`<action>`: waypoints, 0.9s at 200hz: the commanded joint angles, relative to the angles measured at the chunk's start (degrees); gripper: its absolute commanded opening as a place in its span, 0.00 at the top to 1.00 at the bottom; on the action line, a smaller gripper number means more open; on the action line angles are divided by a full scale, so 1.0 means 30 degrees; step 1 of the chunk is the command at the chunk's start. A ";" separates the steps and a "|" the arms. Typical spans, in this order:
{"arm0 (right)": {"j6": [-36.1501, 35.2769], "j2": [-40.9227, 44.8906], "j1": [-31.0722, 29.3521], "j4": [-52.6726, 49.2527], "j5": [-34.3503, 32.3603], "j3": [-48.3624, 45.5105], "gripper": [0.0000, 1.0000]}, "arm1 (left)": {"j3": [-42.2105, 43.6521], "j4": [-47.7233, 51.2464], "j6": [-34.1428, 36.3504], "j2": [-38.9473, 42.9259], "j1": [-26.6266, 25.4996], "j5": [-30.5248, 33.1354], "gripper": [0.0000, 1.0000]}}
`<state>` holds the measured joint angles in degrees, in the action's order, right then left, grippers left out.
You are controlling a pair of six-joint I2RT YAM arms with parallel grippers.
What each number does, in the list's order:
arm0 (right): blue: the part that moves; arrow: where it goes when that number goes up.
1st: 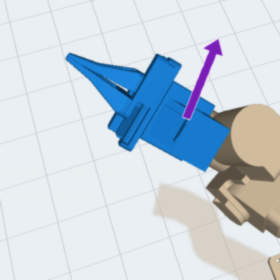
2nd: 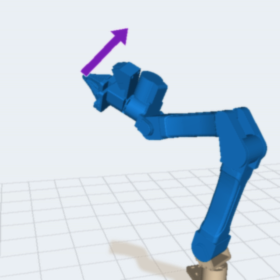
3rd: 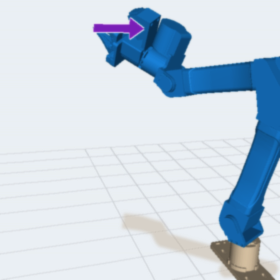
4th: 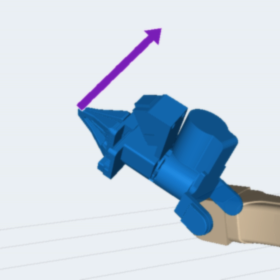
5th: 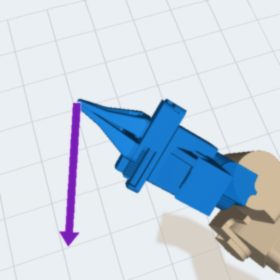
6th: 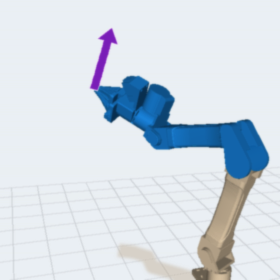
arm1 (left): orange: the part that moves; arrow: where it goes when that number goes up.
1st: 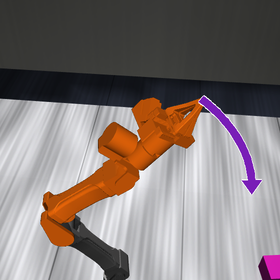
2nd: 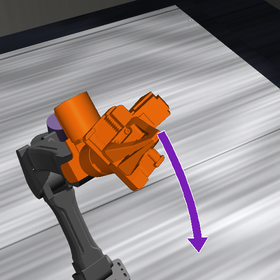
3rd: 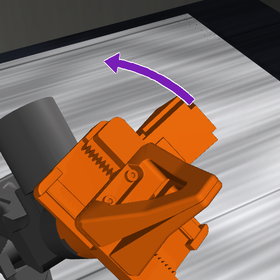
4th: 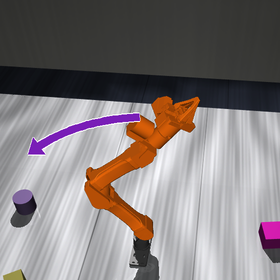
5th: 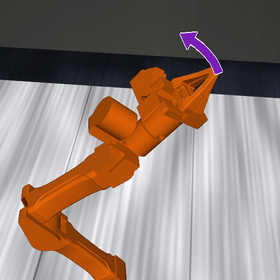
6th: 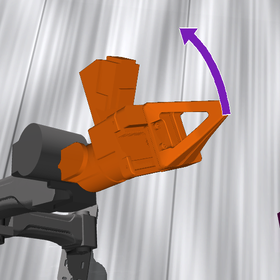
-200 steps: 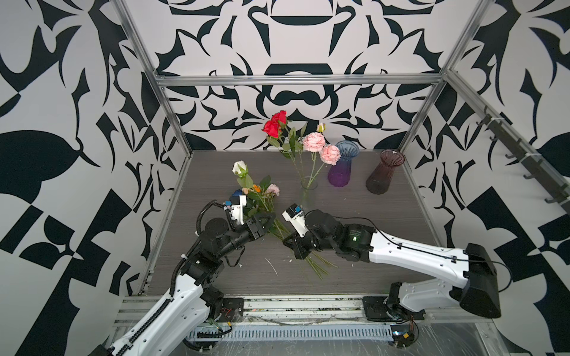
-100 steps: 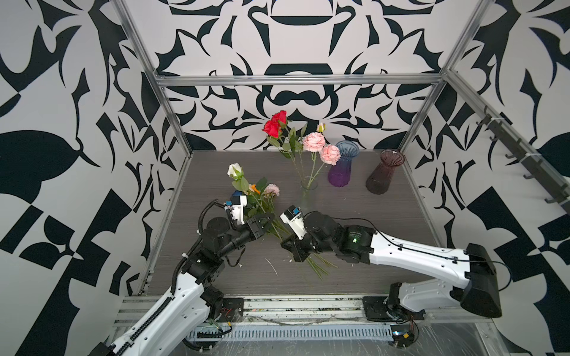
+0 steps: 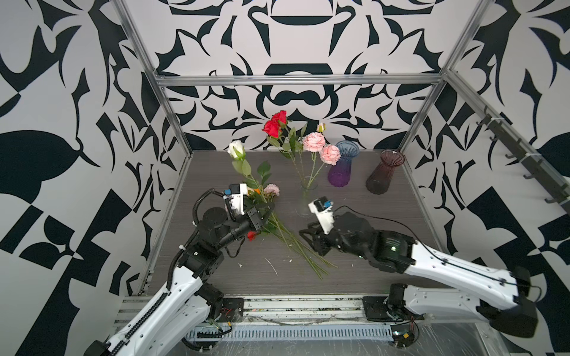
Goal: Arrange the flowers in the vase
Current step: 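Carry the white rose over the clear vase and lower it in with the left gripper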
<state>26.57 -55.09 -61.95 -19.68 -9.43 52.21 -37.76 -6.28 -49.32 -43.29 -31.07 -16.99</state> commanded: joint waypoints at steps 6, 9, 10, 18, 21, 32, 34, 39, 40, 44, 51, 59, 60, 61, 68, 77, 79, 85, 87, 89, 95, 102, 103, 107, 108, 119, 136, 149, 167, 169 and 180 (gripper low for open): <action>0.1064 0.2937 0.1343 -0.1211 -0.2773 -0.3248 0.59 | -0.4545 -0.0665 0.2926 -0.2599 0.0073 -0.0428 1.00; 0.1276 0.3303 0.1429 -0.1160 -0.2928 -0.3701 0.60 | -0.5079 -0.0722 0.3109 -0.2959 0.0073 -0.0455 1.00; 0.1337 0.3421 0.1445 -0.1138 -0.2983 -0.3843 0.60 | -0.5255 -0.0735 0.3139 -0.3113 0.0073 -0.0457 1.00; 0.1823 0.4413 0.1572 -0.0958 -0.3332 -0.4894 0.63 | -0.6662 -0.0874 0.3622 -0.4147 0.0073 -0.0495 1.00; 0.1949 0.4769 0.1593 -0.0887 -0.3463 -0.5251 0.64 | -0.7204 -0.0891 0.3826 -0.4522 0.0073 -0.0511 1.00; 0.2299 0.5890 0.1586 -0.0677 -0.3931 -0.6310 0.68 | -0.9064 -0.0823 0.4432 -0.5861 0.0073 -0.0477 1.00; 0.2400 0.6082 0.1603 -0.0669 -0.4016 -0.6433 0.69 | -0.9489 -0.0795 0.4546 -0.6156 0.0073 -0.0463 1.00; 0.2566 0.6470 0.1608 -0.0648 -0.4285 -0.6741 0.69 | -1.0368 -0.0777 0.4850 -0.6798 0.0073 -0.0459 1.00; 0.2597 0.6557 0.1608 -0.0647 -0.4321 -0.6798 0.69 | -1.0536 -0.0777 0.4917 -0.7042 0.0073 -0.0459 1.00; 0.2702 0.6811 0.1608 -0.0720 -0.4449 -0.6970 0.69 | -1.1191 -0.0776 0.5153 -0.7541 0.0073 -0.0484 1.00; 0.2800 0.7245 0.1609 -0.0865 -0.4685 -0.7070 0.69 | -1.2311 -0.0764 0.5674 -0.8364 0.0073 -0.0524 1.00; 0.2804 0.7580 0.1623 -0.0929 -0.4709 -0.7199 0.69 | -1.3474 -0.0819 0.6116 -0.9308 0.0073 -0.0603 1.00; 0.2804 0.7610 0.1630 -0.0920 -0.4723 -0.7217 0.69 | -1.3613 -0.0827 0.6180 -0.9422 0.0059 -0.0618 1.00; 0.2804 0.7626 0.1634 -0.0900 -0.4715 -0.7226 0.69 | -1.3756 -0.0831 0.6227 -0.9537 0.0051 -0.0641 1.00; 0.2803 0.7788 0.1637 -0.0748 -0.4644 -0.7421 0.70 | -1.4725 -0.0915 0.6617 -1.0620 0.0044 -0.0772 1.00; 0.2804 0.7837 0.1638 -0.0583 -0.4501 -0.7582 0.71 | -1.5871 -0.0923 0.7148 -1.1605 0.0019 -0.0972 1.00; 0.2804 0.7844 0.1652 -0.0579 -0.4473 -0.7586 0.72 | -1.6098 -0.0930 0.7305 -1.1811 -0.0006 -0.0982 1.00; 0.2779 0.7802 0.1638 -0.0557 -0.4393 -0.7587 0.72 | -1.6799 -0.0883 0.7846 -1.2376 -0.0070 -0.1012 1.00; 0.2761 0.7784 0.1638 -0.0529 -0.4387 -0.7587 0.72 | -1.7033 -0.0832 0.8051 -1.2553 -0.0109 -0.1014 1.00; 0.2750 0.7786 0.1623 -0.0529 -0.4349 -0.7587 0.73 | -1.7260 -0.0790 0.8271 -1.2729 -0.0148 -0.1015 1.00; 0.2693 0.7727 0.1645 -0.0448 -0.4273 -0.7602 0.73 | -1.7877 -0.0605 0.8965 -1.3231 -0.0250 -0.1043 1.00; 0.2653 0.7675 0.1637 -0.0343 -0.4196 -0.7616 0.73 | -1.8674 -0.0206 0.9889 -1.3791 -0.0361 -0.1044 1.00; 0.2655 0.7658 0.1637 -0.0348 -0.4188 -0.7617 0.73 | -1.8776 -0.0140 1.0000 -1.3875 -0.0363 -0.1044 1.00; 0.2632 0.7620 0.1637 -0.0326 -0.4201 -0.7617 0.73 | -1.9217 0.0184 1.0477 -1.4198 -0.0447 -0.1032 1.00; 0.2630 0.7616 0.1637 -0.0325 -0.4191 -0.7617 0.73 | -1.9326 0.0261 1.0631 -1.4284 -0.0465 -0.1038 1.00; 0.2545 0.7529 0.1638 -0.0224 -0.4080 -0.7661 0.73 | -2.0457 0.1192 1.1988 -1.5121 -0.0640 -0.1044 1.00; 0.2468 0.7560 0.1638 -0.0153 -0.4007 -0.7718 0.73 | -2.1590 0.2450 1.3715 -1.6118 -0.0932 -0.0973 1.00; 0.2453 0.7676 0.1641 -0.0051 -0.3926 -0.7849 0.73 | -2.1749 0.2607 1.4603 -1.6512 -0.1122 -0.0702 1.00; 0.2365 0.7871 0.1638 0.0057 -0.3906 -0.7975 0.73 | -2.1651 0.2472 1.4685 -1.6963 -0.1221 -0.0859 1.00; 0.2365 0.7881 0.1637 0.0057 -0.3907 -0.7992 0.73 | -2.1659 0.2475 1.4661 -1.7010 -0.1232 -0.0888 1.00; 0.2365 0.7973 0.1648 0.0104 -0.3880 -0.8047 0.73 | -2.1499 0.2433 1.4722 -1.7209 -0.1374 -0.0883 1.00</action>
<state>33.89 -32.14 -57.08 -21.71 -20.73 28.64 -101.19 -0.38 -9.43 -93.69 -34.52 -19.18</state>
